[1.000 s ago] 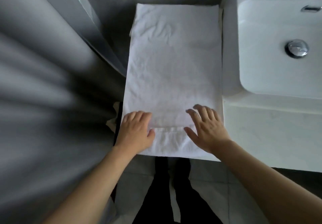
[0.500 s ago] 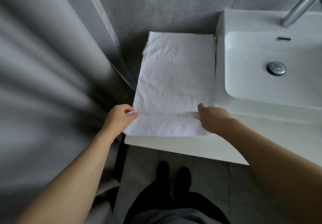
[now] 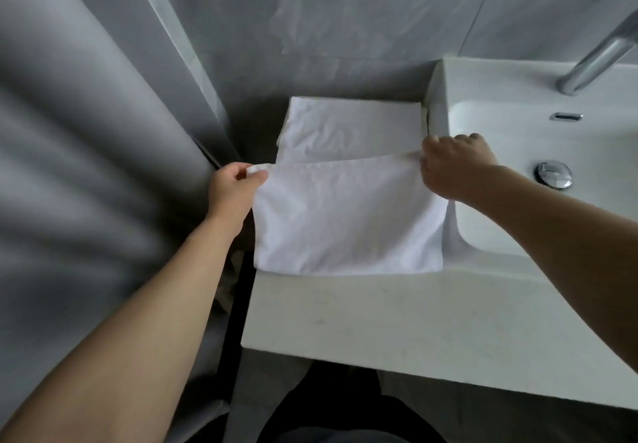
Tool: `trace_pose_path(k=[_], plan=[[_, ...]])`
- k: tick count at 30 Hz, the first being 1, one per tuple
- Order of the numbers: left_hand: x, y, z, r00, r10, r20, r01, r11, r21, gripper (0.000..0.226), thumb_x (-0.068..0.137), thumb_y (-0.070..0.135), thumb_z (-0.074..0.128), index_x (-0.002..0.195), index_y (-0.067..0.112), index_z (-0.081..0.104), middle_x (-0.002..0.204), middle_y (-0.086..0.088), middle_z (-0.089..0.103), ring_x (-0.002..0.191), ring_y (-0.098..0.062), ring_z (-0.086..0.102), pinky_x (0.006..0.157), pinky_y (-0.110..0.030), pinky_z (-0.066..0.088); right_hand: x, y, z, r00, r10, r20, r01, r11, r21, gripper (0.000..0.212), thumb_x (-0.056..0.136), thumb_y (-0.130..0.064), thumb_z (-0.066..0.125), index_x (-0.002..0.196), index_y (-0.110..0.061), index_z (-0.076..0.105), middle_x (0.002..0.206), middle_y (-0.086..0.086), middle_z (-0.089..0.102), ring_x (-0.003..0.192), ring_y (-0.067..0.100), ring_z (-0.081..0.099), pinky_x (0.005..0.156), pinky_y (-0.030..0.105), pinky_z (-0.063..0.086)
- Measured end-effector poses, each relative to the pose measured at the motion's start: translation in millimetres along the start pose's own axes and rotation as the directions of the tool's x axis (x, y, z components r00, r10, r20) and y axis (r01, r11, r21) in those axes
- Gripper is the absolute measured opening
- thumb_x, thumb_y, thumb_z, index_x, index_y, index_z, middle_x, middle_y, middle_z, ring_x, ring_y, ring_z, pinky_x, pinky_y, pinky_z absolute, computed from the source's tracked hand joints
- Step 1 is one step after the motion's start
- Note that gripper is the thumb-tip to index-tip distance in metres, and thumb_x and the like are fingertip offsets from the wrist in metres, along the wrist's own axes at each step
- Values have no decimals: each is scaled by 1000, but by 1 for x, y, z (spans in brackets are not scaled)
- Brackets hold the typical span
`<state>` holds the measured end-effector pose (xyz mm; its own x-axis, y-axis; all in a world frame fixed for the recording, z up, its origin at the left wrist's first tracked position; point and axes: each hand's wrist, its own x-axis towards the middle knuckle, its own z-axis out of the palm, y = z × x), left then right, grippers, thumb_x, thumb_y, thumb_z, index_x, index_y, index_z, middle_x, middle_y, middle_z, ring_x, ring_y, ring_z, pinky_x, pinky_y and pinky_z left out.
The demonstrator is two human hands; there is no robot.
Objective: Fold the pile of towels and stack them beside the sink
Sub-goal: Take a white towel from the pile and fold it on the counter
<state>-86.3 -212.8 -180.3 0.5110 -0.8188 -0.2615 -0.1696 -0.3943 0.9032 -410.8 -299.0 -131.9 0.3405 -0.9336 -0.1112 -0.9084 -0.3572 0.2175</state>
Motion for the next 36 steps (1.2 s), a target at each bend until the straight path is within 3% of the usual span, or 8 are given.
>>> trace_pose_path(k=[7, 10, 13, 18, 22, 26, 32, 36], plan=[[106, 27, 39, 999, 46, 21, -44, 993, -109, 4, 87, 28, 68, 91, 27, 66, 100, -4, 71, 94, -20, 68, 79, -34, 56, 95, 18, 7, 998, 60, 30, -51, 971, -235, 30, 87, -15, 50, 116, -12, 56, 115, 11, 62, 108, 28, 52, 92, 37, 34], [151, 39, 59, 997, 59, 53, -53, 994, -95, 6, 85, 29, 68, 90, 27, 66, 95, 1, 71, 88, -15, 66, 75, -29, 55, 135, 29, 10, 993, 107, 54, -86, 946, -311, 33, 87, -16, 52, 119, -12, 58, 117, 11, 62, 112, 28, 50, 96, 37, 32], [192, 39, 82, 992, 3, 125, 5, 998, -64, 10, 89, 22, 68, 98, 17, 66, 102, -8, 72, 90, -20, 66, 78, -33, 54, 172, 33, 22, 985, 132, 110, -74, 905, -419, 34, 87, -18, 53, 120, -11, 60, 119, 12, 61, 115, 29, 49, 100, 38, 31], [240, 34, 122, 988, -46, 149, 44, 999, 15, 3, 91, 18, 64, 91, 15, 63, 91, -10, 64, 81, -20, 57, 69, -32, 46, 216, 35, 55, 954, 172, 245, -40, 884, -466, 30, 90, -20, 55, 116, -8, 63, 122, 15, 61, 119, 34, 49, 104, 42, 32], [266, 20, 148, 990, -62, 123, 37, 980, 196, 17, 94, 18, 58, 101, 4, 62, 94, -14, 62, 83, -21, 55, 66, -30, 42, 237, 37, 81, 929, 201, 311, -30, 878, -478, 33, 92, -29, 49, 119, -17, 64, 122, 5, 61, 120, 29, 46, 101, 36, 29], [274, 9, 160, 999, 11, 43, -27, 919, 394, 27, 96, 25, 53, 104, 0, 61, 107, -21, 66, 99, -34, 61, 81, -40, 47, 245, 37, 93, 930, 191, 314, 23, 822, -569, 40, 88, -37, 47, 123, -24, 63, 128, 2, 54, 123, 27, 38, 102, 37, 24], [265, 6, 180, 978, 203, -44, -134, 776, 616, 28, 103, 28, 45, 116, 5, 55, 115, -20, 67, 109, -42, 59, 80, -43, 41, 260, 42, 104, 936, 216, 278, -10, 806, -592, 44, 91, -32, 39, 127, -20, 61, 130, 3, 55, 124, 27, 39, 107, 37, 22], [265, 8, 186, 972, 230, -44, -144, 735, 663, 30, 104, 28, 41, 123, 8, 53, 115, -18, 69, 108, -42, 61, 80, -43, 44, 267, 39, 108, 920, 266, 286, -62, 822, -566, 44, 94, -28, 38, 132, -15, 57, 136, 6, 52, 130, 31, 35, 112, 39, 17]])
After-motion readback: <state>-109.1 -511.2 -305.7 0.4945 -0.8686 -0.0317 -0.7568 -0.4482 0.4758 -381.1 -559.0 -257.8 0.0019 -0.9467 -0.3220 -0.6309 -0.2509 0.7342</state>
